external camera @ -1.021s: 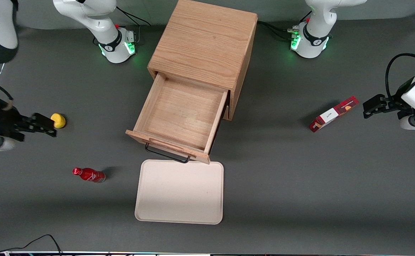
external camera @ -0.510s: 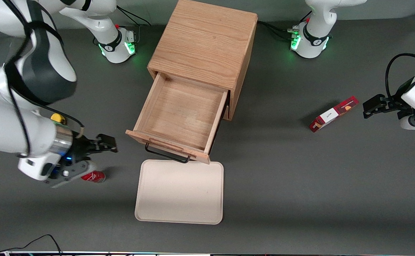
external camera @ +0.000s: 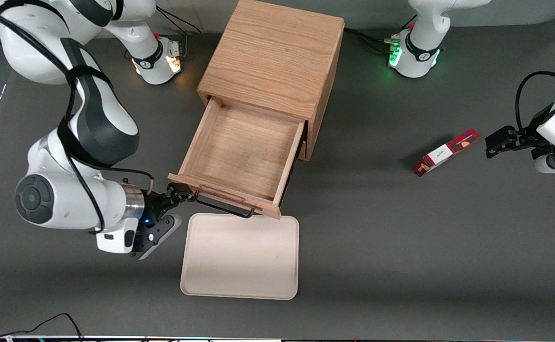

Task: Close top drawer
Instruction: 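Move the right gripper toward the open drawer's black handle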

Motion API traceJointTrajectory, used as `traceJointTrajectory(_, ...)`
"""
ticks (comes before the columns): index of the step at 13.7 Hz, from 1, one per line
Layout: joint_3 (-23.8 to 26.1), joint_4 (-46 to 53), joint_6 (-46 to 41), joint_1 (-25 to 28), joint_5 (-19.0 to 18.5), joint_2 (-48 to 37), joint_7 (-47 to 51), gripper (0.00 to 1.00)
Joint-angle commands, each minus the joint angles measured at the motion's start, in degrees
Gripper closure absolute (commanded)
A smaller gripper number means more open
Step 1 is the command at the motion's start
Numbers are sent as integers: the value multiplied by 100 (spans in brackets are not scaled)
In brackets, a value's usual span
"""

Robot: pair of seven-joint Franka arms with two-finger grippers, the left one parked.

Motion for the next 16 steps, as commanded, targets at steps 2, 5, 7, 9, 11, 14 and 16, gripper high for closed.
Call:
traceJointTrajectory(2, 419, 281, 40, -128, -141, 388, -432, 0)
traceJointTrajectory(5, 534, 281, 49, -120, -272, 485, -415, 0)
traceJointTrajectory(7, 622, 272, 49, -128, -308, 573, -432, 0)
traceJointTrajectory(9, 648, 272, 57, -120, -343, 634, -441, 0)
traceJointTrajectory(11, 640, 263, 136, -76, -396, 687, -441, 0)
traceJointTrajectory(14, 648, 254, 180, -41, -466, 766, -433, 0)
traceJointTrajectory(16, 648, 254, 250, 12, -466, 801, -398, 0)
